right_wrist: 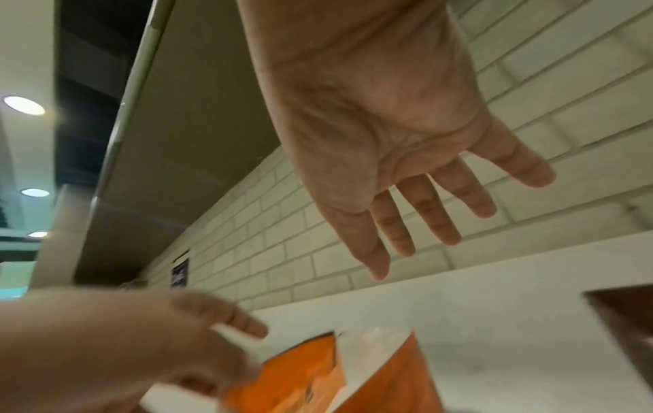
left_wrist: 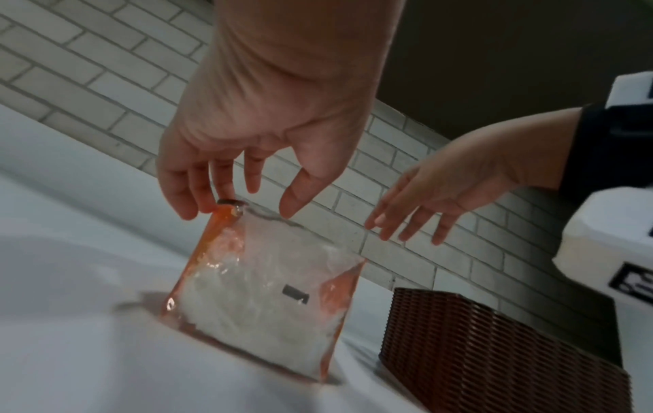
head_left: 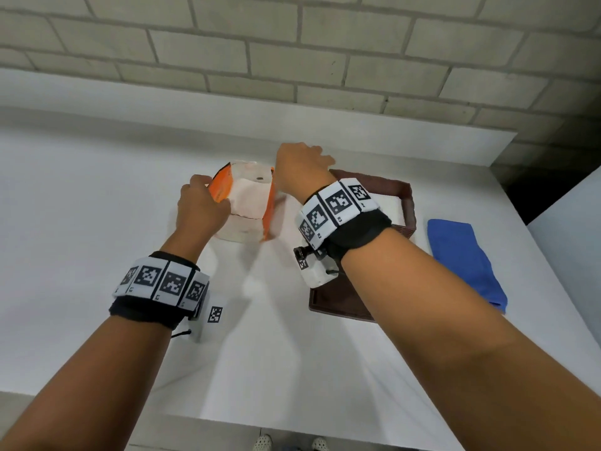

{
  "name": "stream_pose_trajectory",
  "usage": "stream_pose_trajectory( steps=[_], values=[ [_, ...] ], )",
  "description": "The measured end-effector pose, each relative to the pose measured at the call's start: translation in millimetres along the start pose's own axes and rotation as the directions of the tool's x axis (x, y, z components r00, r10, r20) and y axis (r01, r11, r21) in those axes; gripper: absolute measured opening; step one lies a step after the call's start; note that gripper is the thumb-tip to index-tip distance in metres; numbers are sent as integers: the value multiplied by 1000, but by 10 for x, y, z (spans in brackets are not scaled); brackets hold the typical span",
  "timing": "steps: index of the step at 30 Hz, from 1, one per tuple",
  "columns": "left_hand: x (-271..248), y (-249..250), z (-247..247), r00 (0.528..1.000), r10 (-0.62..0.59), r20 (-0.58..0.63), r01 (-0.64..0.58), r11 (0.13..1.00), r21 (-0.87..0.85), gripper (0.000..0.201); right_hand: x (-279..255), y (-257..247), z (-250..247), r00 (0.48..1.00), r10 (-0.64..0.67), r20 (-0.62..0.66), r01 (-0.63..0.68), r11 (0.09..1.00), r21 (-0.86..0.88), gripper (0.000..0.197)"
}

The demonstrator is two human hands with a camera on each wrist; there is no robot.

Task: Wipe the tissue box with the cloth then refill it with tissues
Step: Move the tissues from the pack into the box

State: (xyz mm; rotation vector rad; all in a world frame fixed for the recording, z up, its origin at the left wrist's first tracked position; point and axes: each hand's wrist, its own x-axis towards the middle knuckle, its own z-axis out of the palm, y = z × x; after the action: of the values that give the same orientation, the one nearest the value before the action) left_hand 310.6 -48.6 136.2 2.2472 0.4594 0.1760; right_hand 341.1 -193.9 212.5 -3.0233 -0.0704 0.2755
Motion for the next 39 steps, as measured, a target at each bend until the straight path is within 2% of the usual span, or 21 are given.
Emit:
stream_pose_trajectory(
  steps=[3, 5, 7, 10, 12, 14, 15, 17, 21, 27, 31, 35, 39],
  values=[
    [25, 18, -37, 1000, -9, 5, 9, 1000, -19, 53, -43, -176, 130, 988, -146, -52, 144, 989, -39, 33],
    [28, 38, -58, 1000, -18, 15, 18, 999, -38, 55, -76, -267, 202, 971, -233, -54, 230, 972, -56, 33],
    [45, 50, -80, 998, -48, 50, 50, 998, -35, 57, -84, -356, 275, 967, -254, -5, 254, 967, -20, 31],
    [54, 68, -109, 977, -133, 168, 132, 991, 19, 57, -51, -423, 381, 936, -339, 97, 344, 938, -36, 13],
    [47, 82, -122, 956, -182, 232, 178, 983, 37, 53, -19, -440, 463, 923, -345, 170, 360, 930, -69, 24],
    [39, 90, -119, 939, -207, 275, 203, 978, 42, 50, -9, -462, 542, 915, -326, 239, 354, 931, -87, 18],
    [32, 93, -113, 935, -211, 287, 207, 977, 46, 48, 10, -483, 584, 914, -311, 260, 347, 932, -104, 27],
    [22, 93, -101, 929, -213, 304, 210, 977, 44, 45, 21, -493, 647, 912, -306, 272, 352, 925, -140, 39],
    [42, 84, -83, 918, -198, 342, 191, 980, 55, 36, 48, -517, 720, 915, -255, 313, 327, 923, -205, 48],
    [72, 104, -44, 910, -208, 358, 205, 978, 46, 31, 29, -543, 779, 913, -281, 295, 351, 911, -216, 47],
    [70, 110, -36, 904, -188, 383, 174, 982, 70, 30, 7, -607, 808, 936, -213, 279, 281, 931, -234, 49],
    [29, 126, -24, 908, -185, 376, 169, 983, 75, 26, -15, -548, 829, 955, -242, 171, 261, 960, -101, 47],
    [28, 140, -43, 910, -228, 346, 214, 974, 79, 15, 74, -500, 903, 945, -322, 60, 319, 946, 50, 43]
  ],
)
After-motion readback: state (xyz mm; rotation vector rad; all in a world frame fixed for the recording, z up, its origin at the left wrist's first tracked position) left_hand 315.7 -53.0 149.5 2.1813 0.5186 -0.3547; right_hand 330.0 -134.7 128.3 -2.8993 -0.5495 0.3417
